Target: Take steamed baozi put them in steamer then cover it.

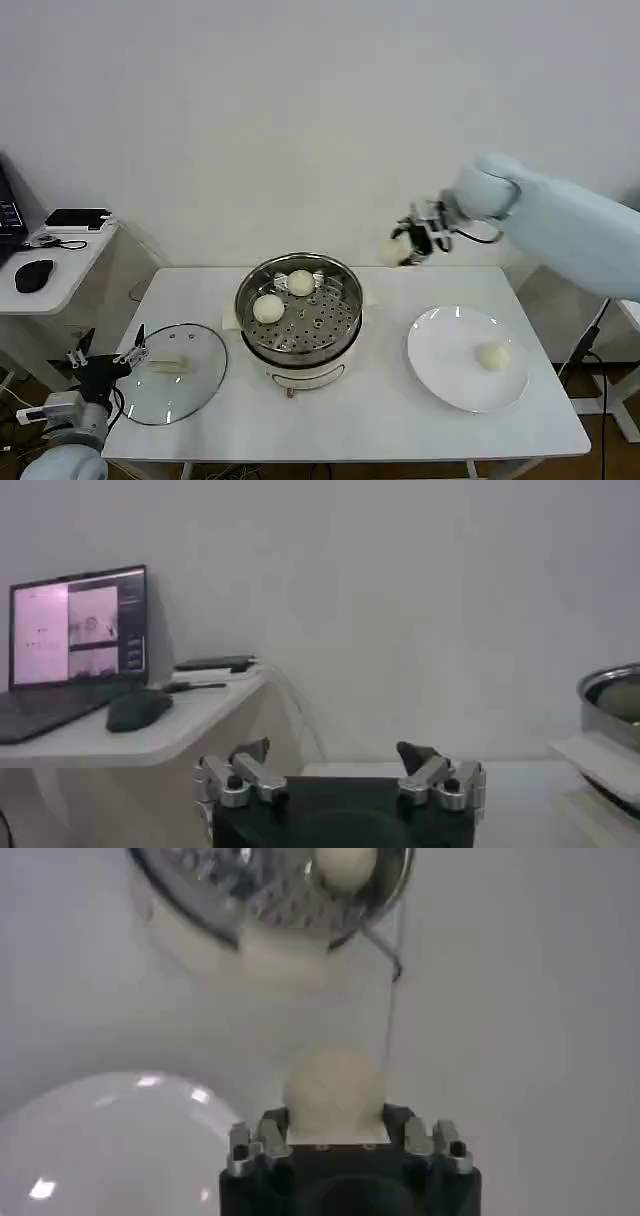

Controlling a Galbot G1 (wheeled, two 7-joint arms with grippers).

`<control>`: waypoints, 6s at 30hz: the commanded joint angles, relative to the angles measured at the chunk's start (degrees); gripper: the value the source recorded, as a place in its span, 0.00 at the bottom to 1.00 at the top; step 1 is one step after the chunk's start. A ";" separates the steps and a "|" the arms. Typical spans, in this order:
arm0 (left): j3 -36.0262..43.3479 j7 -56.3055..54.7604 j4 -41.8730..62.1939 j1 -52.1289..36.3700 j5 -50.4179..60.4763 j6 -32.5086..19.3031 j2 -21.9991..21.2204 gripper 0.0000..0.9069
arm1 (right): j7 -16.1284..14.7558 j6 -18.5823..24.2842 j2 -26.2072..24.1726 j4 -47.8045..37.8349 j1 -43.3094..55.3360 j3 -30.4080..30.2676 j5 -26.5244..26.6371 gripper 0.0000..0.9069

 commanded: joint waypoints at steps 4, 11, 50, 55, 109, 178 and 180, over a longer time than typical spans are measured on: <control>-1.22 0.07 -0.07 0.57 -0.01 -0.03 0.03 1.00 | -1.12 4.00 23.95 -8.47 -1.44 -3.49 -0.87 0.71; -1.77 0.28 0.31 0.99 0.03 -0.19 -0.14 1.00 | -3.21 9.34 25.62 -7.62 -3.93 -4.97 -4.78 0.71; -2.15 0.26 0.41 0.96 -0.04 -0.32 -1.10 1.00 | -4.08 16.47 22.21 -2.24 -4.17 -8.23 -4.52 1.00; -2.10 0.25 0.58 0.72 -0.05 -0.29 -0.91 1.00 | -3.06 15.32 19.77 -1.37 -3.14 -6.80 -2.60 1.00; 3.28 0.73 0.58 -1.24 1.97 -0.72 -0.34 1.00 | -1.11 8.24 -21.31 -5.66 -42.71 26.04 -19.28 1.00; 2.64 0.29 0.96 -2.41 2.83 -0.70 0.03 1.00 | 14.29 -18.65 9.92 4.76 9.09 -11.06 24.19 0.71; 2.66 0.27 1.01 -2.57 2.96 -0.71 -0.24 1.00 | 16.30 -20.97 13.16 3.33 8.61 -11.35 27.08 0.71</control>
